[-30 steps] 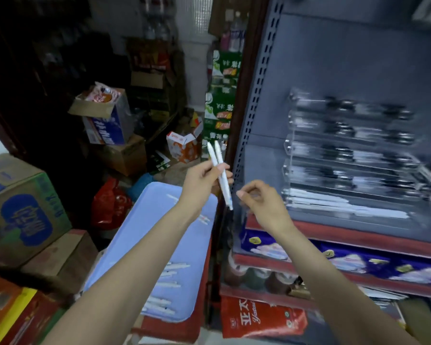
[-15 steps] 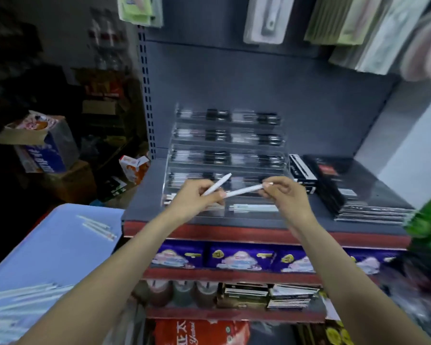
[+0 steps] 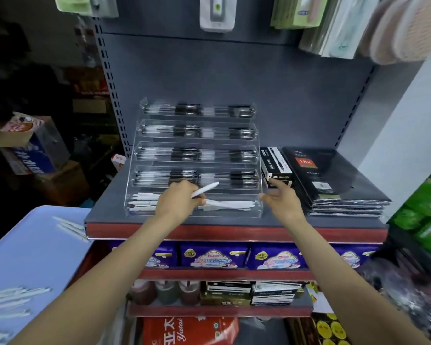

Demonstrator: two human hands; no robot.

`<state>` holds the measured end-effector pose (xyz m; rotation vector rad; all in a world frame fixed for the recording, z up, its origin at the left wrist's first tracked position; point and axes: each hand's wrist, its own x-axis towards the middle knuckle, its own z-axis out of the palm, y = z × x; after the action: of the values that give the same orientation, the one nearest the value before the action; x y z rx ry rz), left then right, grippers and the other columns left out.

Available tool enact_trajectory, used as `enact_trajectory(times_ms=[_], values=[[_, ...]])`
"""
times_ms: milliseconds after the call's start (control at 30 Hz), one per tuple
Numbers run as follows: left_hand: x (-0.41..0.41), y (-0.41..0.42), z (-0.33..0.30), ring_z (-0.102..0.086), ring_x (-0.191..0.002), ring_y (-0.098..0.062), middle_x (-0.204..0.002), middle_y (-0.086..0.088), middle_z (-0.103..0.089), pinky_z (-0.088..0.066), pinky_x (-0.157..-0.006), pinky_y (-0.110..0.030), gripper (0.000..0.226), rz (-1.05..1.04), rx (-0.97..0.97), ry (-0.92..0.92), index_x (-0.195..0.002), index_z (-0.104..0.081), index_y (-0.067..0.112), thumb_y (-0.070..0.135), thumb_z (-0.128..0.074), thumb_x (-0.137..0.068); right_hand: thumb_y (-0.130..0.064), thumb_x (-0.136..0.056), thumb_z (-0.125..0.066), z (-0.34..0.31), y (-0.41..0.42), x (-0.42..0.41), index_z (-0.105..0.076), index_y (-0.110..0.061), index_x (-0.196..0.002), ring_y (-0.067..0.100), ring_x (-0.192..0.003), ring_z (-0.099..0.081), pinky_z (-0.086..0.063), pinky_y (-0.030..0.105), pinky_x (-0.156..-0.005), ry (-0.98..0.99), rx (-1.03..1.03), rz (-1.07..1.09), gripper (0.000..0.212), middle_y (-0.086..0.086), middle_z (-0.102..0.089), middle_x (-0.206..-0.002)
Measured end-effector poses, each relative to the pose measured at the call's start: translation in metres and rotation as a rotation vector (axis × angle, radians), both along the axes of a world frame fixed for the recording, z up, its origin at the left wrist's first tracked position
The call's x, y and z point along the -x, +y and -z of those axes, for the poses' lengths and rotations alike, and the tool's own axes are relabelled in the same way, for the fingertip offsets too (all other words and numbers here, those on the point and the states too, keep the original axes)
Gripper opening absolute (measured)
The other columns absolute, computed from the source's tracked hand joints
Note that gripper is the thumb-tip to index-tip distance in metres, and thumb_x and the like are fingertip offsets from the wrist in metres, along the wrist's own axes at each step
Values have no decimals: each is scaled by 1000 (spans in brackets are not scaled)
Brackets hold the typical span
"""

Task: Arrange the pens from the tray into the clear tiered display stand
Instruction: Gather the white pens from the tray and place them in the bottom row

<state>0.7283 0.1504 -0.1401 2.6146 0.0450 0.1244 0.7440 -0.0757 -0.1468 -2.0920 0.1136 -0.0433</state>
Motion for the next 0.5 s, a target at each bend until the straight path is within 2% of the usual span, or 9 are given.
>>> enact_trajectory(times_ms=[133,233,333,400,433,500], values=[[-4,-12,-1,-63,-82,-25,-81,-3,-65,-44,-65,-31,20,35,-141,32,-95,-70,21,37,-64,-86,-12,-91,-59,4,1,-1,-52,-8,-132,22,-117,-57,-38,34,-104,25,52,-29,42,10,-67,-115],[-3,-17,-3,-60,-80,-23,-75,0,-59,-38,-63,-29,23,76,-221,-6,-93,-67,19,40,-59,-88,-8,-92,-57,5,2,-1,-55,-8,-129,19,-109,-61,-41,27,-99,-12,101,-27,37,9,-67,-111],[-1,-19,-7,-50,-69,-19,-70,3,-55,-36,-61,-28,26,117,-221,-65,-94,-66,22,44,-53,-91,-14,-91,-58,4,6,1,-57,-12,-124,14,-97,-60,-43,18,-86,-217,142,16,33,7,-63,-112],[0,-21,-10,-52,-69,-19,-69,3,-54,-36,-60,-28,27,145,-232,-90,-94,-66,22,44,-51,-92,-20,-91,-60,-4,14,6,-59,-20,-117,8,-87,-58,-42,9,-77,-321,82,-56,26,-2,-62,-100],[-1,-23,-12,-53,-70,-20,-69,3,-55,-35,-59,-28,27,162,-243,-96,-93,-66,21,45,-51,-92,-22,-90,-60,-9,19,8,-61,-23,-112,4,-84,-58,-44,8,-76,-320,31,-134,21,-7,-62,-92],[-2,-26,-15,-55,-72,-21,-72,2,-58,-35,-59,-29,27,201,-223,-107,-91,-66,23,46,-52,-90,-19,-88,-63,-15,29,9,-65,-26,-96,4,-81,-61,-51,21,-81,-295,-23,-280,11,-13,-64,-83]])
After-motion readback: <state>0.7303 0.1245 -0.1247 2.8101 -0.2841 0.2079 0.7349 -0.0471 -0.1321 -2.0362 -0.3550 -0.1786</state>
